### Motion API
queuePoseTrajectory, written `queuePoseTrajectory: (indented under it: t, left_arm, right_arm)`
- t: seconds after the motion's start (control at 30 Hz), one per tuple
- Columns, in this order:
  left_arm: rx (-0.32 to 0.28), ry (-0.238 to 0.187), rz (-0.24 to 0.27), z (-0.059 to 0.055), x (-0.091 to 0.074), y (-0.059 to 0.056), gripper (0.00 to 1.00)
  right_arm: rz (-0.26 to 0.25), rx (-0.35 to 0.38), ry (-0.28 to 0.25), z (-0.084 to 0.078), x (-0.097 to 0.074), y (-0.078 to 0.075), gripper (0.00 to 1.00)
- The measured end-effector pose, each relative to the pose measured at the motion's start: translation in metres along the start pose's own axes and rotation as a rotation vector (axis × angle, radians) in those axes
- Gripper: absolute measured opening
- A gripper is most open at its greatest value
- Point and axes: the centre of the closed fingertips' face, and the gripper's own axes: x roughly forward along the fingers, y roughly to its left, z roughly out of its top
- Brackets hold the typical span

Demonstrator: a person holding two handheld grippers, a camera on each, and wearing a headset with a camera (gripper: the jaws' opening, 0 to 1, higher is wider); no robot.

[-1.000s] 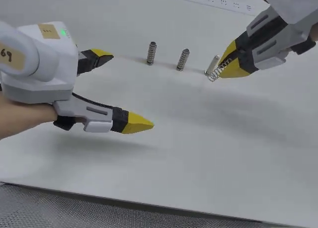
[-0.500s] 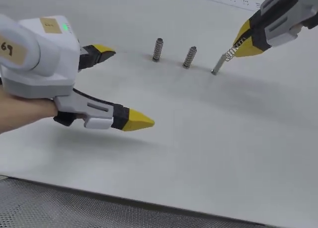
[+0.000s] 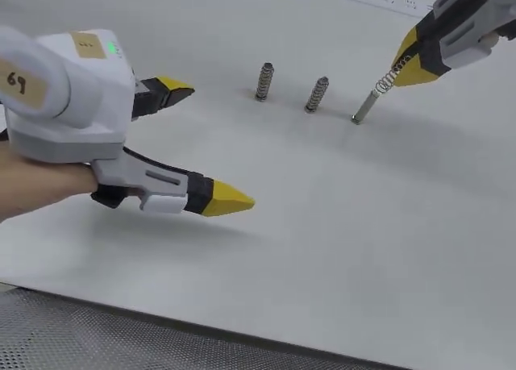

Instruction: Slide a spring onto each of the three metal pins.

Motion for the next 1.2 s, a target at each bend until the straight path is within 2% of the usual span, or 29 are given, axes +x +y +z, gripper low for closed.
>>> queuePoseTrajectory:
  t: [0.43,0.83,1.2]
  left_arm:
    - [-0.016,0.006,0.004,-0.004,0.001,0.004,0.98]
    - [-0.024,0.011,0.007,-0.007,0.001,0.005,0.97]
    - [-0.029,0.016,0.008,-0.009,0.000,0.001,0.96]
  right_arm:
    - [0.021,-0.030,0.053,-0.007,0.009,-0.005,0.08]
    - [0.037,-0.038,0.066,-0.008,0.013,-0.003,0.08]
    - [0.054,-0.046,0.086,-0.010,0.025,-0.002,0.08]
